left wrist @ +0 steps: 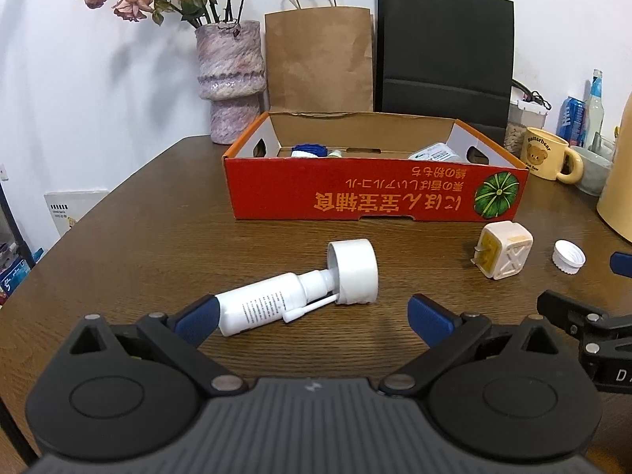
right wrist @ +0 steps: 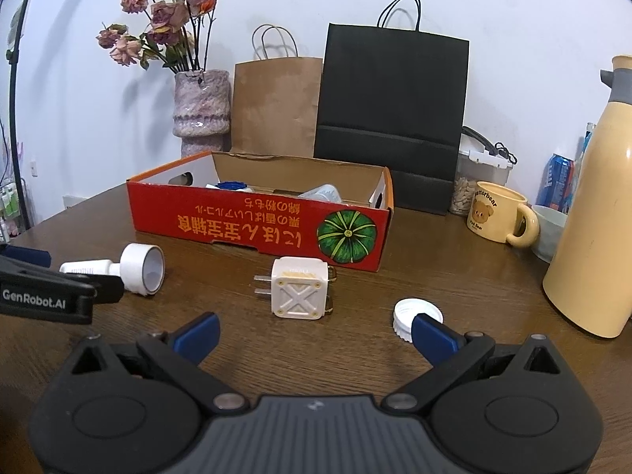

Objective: Organize rigid objects
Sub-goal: 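Move both tools back toward the white plug adapter and nasal spray, then grasp the white plug adapter with right tool while left tool grasps the nasal spray cap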

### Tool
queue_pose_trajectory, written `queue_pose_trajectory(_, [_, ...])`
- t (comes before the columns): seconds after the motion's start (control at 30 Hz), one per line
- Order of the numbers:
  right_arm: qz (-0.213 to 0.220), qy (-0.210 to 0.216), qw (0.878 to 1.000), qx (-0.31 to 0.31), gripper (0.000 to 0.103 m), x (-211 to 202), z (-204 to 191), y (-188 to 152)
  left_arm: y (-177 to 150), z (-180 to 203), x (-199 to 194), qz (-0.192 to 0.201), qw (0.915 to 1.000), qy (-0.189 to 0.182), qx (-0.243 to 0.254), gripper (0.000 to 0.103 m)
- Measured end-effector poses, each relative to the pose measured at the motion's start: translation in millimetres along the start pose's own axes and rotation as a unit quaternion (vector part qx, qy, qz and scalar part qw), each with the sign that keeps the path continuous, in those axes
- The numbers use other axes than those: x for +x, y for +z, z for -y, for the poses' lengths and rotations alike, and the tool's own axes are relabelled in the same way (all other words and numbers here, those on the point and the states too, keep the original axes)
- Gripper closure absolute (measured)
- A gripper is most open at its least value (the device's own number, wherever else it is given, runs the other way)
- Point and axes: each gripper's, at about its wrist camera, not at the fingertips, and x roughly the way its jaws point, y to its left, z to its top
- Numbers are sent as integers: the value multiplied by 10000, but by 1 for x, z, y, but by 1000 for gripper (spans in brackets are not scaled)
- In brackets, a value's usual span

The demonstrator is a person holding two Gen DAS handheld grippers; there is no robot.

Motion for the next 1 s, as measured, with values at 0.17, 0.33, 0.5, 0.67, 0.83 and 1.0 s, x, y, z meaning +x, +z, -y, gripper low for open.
queue_pose_trajectory(0.17, [-6, -22, 10000, 25, 0, 10, -3, 3, 2, -2, 1, -7, 10000, 14, -48, 0])
queue_pose_trajectory(0.33, [-14, -130, 9999, -25, 0, 27, -9, 9, 4, -7, 3, -10, 9999, 37, -126, 0])
queue_pose_trajectory(0.5, [-162, -166, 9997, -15, 0, 48, -10, 15, 5, -11, 5, -33, 9998, 84, -203, 0])
queue_pose_trajectory(0.67, [-250, -91, 9996, 78, 0, 64, -10, 22, 7, -14, 7, -34, 9996, 148, -253, 0])
queue_pose_trajectory(0.83, [-391, 71, 9991, 127, 7, 79, -11, 28, 8, -16, 9, -45, 9994, 177, -293, 0])
queue_pose_trajectory(1.0, [-625, 120, 9979, 118, 43, 90, -16, 29, 8, -17, 10, -46, 9994, 187, -297, 0])
